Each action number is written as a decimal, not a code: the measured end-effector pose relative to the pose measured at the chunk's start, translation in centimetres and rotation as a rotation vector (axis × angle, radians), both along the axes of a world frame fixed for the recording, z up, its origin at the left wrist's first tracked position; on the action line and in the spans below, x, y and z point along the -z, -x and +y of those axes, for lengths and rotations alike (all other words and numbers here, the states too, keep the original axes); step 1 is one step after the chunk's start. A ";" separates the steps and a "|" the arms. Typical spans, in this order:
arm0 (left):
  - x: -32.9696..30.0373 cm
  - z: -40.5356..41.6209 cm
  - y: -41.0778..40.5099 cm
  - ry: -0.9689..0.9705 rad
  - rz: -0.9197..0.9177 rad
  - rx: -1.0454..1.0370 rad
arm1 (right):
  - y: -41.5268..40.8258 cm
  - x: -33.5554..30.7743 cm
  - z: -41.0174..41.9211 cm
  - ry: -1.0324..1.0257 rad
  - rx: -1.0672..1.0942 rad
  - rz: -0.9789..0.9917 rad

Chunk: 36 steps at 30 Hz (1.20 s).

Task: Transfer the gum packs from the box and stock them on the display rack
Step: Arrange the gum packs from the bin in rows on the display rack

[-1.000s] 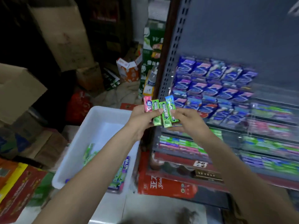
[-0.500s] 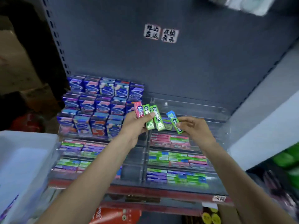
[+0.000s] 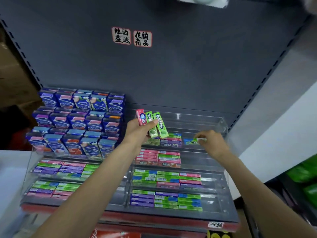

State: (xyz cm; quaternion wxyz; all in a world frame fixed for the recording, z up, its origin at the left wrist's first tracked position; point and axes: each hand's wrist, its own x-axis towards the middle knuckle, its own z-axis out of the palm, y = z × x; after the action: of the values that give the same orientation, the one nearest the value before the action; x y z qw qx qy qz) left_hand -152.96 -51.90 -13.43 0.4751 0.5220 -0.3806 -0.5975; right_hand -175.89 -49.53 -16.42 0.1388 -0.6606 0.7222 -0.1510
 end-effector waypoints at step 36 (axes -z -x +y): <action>0.5 0.9 5.7 -0.036 -0.019 0.112 | -2.0 -1.9 0.0 0.053 -0.087 -0.821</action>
State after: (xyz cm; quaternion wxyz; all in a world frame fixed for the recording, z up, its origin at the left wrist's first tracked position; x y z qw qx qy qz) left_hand -158.69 -50.98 -13.96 0.4279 0.5140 -0.4029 -0.6248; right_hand -173.85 -49.52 -14.57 0.4046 -0.5785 0.5742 -0.4146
